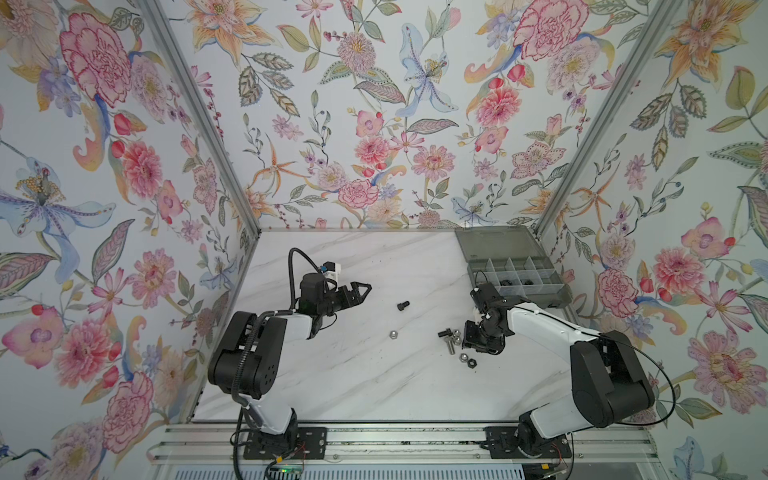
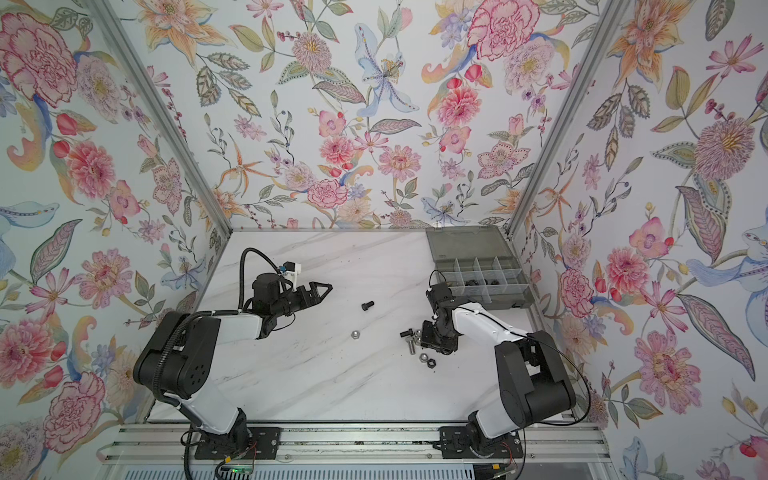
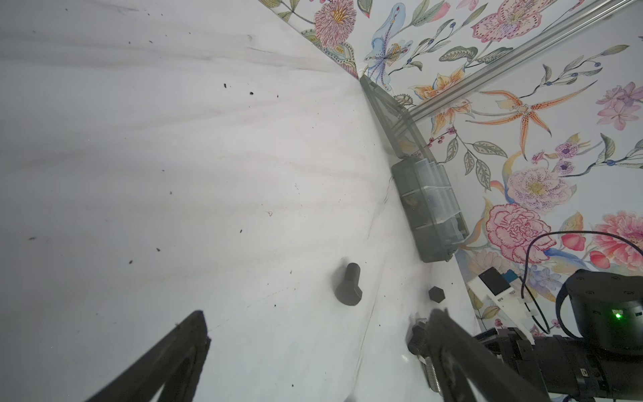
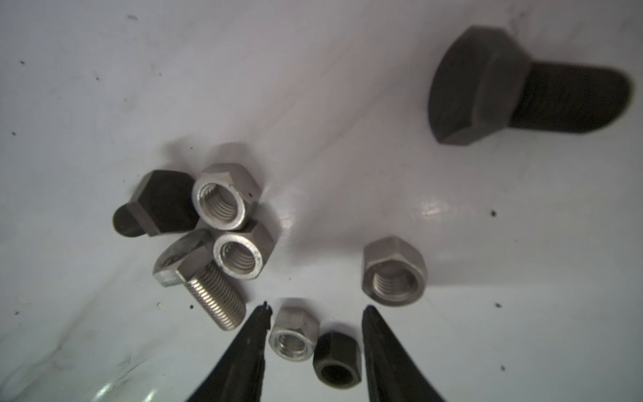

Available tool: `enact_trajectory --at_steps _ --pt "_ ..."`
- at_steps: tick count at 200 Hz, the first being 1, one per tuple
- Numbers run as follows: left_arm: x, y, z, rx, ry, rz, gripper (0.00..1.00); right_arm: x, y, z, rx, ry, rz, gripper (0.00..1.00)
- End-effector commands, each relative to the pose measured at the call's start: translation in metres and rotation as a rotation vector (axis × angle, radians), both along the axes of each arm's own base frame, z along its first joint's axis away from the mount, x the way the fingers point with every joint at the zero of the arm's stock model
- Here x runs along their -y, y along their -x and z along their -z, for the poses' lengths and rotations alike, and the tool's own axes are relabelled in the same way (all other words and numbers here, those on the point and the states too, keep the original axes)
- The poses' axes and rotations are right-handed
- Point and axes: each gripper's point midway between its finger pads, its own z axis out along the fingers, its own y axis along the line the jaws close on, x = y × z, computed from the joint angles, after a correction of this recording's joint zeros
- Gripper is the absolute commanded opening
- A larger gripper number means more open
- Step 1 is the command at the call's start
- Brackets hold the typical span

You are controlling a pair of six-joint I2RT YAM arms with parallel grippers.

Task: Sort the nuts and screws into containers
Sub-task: 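Lower the open right gripper onto another black hex nut and close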

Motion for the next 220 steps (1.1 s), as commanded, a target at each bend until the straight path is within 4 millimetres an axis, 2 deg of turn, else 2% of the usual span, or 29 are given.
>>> enact_trajectory --at_steps 1,36,103,166,220 --pt "0.003 0.004 -0.011 0.023 0.004 0.014 0.99 0.008 0.019 0.006 -0.035 0.043 0.025 0.46" --pt "0.002 0.006 -0.011 0.022 -0.004 0.015 0.99 0.013 0.035 0.012 -0.054 0.064 0.029 0.46" --pt "0.002 0.005 -0.014 0.024 -0.009 0.013 0.99 0.017 0.048 0.014 -0.061 0.06 0.037 0.46" --pt "0.008 0.004 -0.015 0.025 -0.012 0.024 0.99 0.017 0.052 0.009 -0.042 0.045 0.039 0.46" --pt "0.012 0.005 -0.013 0.022 -0.012 0.033 0.99 0.026 0.049 0.009 -0.029 0.064 0.087 0.45"
